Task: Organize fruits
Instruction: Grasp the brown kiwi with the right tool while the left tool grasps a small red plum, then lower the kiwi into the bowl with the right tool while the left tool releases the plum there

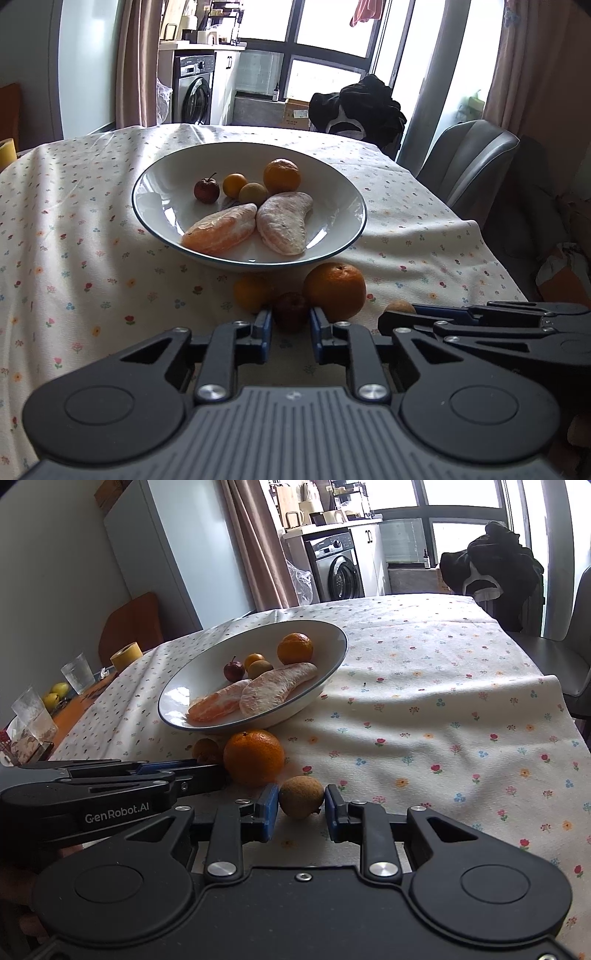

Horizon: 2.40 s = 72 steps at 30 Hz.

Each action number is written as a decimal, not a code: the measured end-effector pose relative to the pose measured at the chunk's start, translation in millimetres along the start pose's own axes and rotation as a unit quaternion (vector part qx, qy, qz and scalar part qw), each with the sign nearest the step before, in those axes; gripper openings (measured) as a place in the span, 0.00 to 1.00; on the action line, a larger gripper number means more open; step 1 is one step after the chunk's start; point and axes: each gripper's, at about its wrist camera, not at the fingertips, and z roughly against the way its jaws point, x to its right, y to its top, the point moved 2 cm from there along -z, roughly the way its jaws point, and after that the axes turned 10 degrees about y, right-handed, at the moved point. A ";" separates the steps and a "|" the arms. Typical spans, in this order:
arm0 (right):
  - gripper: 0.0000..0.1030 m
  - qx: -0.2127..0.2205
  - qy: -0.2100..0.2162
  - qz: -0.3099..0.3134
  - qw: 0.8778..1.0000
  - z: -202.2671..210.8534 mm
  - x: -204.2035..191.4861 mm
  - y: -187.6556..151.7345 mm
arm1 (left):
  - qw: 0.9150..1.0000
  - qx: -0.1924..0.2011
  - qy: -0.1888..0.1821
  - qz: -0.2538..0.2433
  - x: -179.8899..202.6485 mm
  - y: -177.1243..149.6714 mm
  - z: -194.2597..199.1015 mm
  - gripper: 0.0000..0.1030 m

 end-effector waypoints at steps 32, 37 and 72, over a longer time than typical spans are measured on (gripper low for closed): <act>0.24 0.051 0.010 0.046 0.998 19.8 -37.9 38.8 | 0.998 0.053 0.029 0.028 -34.5 22.8 54.0 0.19; 0.24 0.055 0.008 0.051 0.997 16.7 -38.4 47.8 | 0.997 0.057 0.033 0.036 -39.1 31.4 53.5 0.19; 0.36 0.040 0.001 0.038 0.998 -31.0 -17.5 67.4 | 0.996 0.028 0.055 0.060 -67.6 59.5 -17.0 0.22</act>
